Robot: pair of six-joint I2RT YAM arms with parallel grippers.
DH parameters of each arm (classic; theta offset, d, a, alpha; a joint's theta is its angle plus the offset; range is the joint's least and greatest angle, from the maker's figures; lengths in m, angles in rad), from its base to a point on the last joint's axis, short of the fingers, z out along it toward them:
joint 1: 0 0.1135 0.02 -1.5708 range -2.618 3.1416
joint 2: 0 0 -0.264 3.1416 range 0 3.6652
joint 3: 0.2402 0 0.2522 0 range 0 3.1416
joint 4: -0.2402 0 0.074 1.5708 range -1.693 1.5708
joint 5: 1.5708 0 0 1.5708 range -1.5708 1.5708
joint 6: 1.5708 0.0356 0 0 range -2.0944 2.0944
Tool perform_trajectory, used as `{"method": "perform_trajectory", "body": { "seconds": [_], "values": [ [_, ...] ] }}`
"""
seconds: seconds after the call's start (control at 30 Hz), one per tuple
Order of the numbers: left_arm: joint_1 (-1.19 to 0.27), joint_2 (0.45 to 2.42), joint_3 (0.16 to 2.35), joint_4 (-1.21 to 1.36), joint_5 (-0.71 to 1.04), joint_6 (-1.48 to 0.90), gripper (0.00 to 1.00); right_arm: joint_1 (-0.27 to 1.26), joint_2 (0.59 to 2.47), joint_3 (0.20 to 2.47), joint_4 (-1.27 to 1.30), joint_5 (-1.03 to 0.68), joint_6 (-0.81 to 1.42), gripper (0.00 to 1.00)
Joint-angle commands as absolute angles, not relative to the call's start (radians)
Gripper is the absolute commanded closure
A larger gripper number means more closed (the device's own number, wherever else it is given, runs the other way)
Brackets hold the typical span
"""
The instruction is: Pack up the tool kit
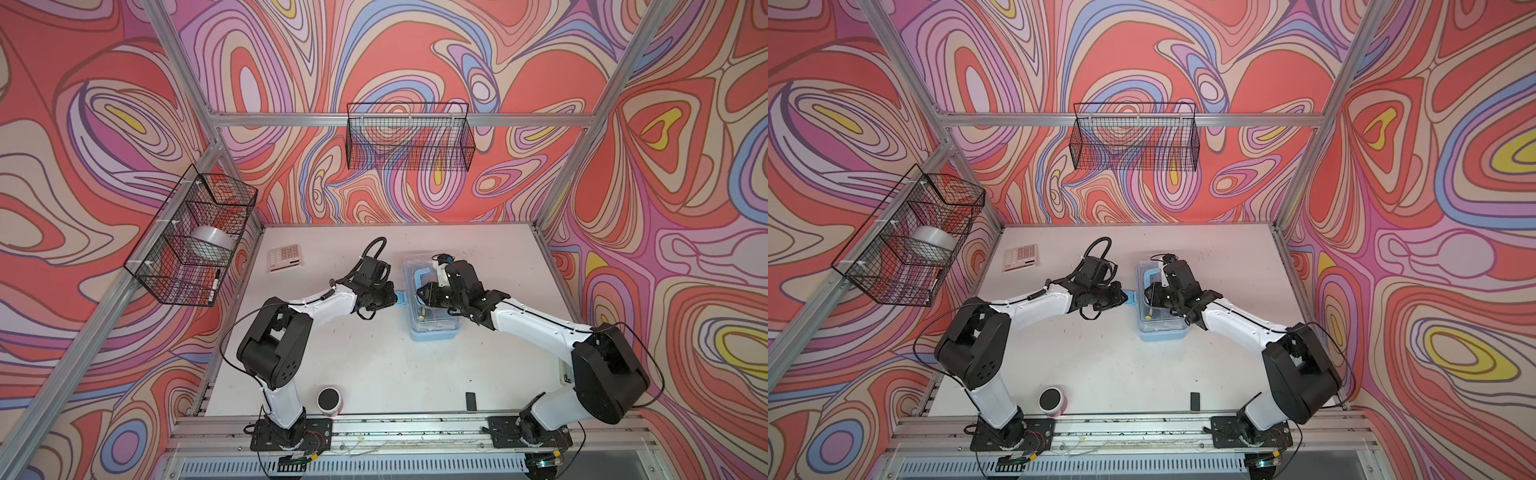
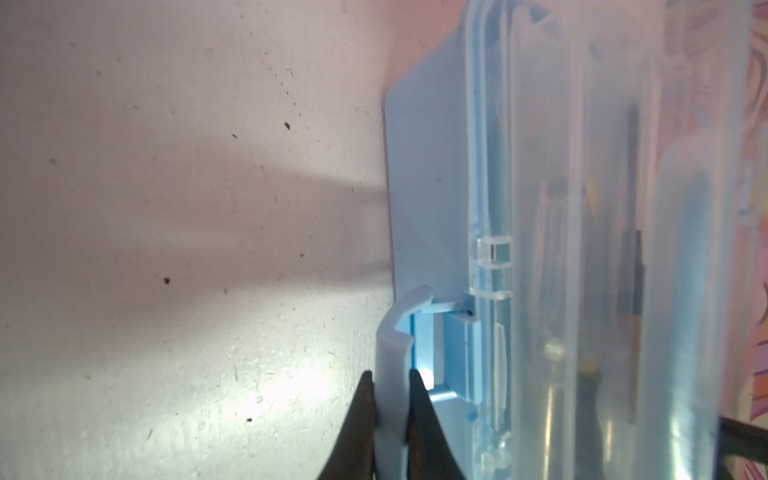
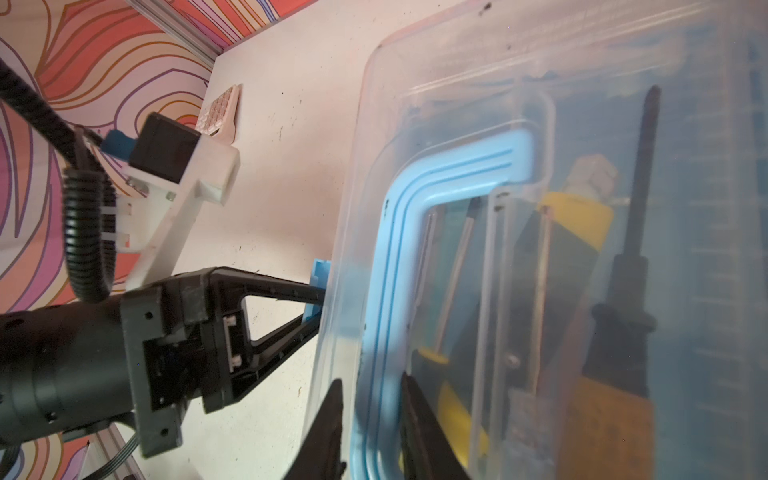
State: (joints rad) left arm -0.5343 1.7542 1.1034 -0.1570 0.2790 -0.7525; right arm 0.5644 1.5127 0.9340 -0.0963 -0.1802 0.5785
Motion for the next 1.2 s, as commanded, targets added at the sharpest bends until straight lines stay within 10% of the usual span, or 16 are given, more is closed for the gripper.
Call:
{"method": "perform_trajectory", "body": {
  "seconds": [0.0,1.17],
  "values": [
    [-0.525,1.694,1.109,-0.145,0.26,-0.732,0.87,0.565,1.532,0.902,-0.184,-0.181,0.58,0.76],
    [-0.525,1.664,1.057,-0.017,0.39,-0.818,0.77,0.565,1.536,0.887,-0.162,-0.212,0.595,0.76]
  ]
}}
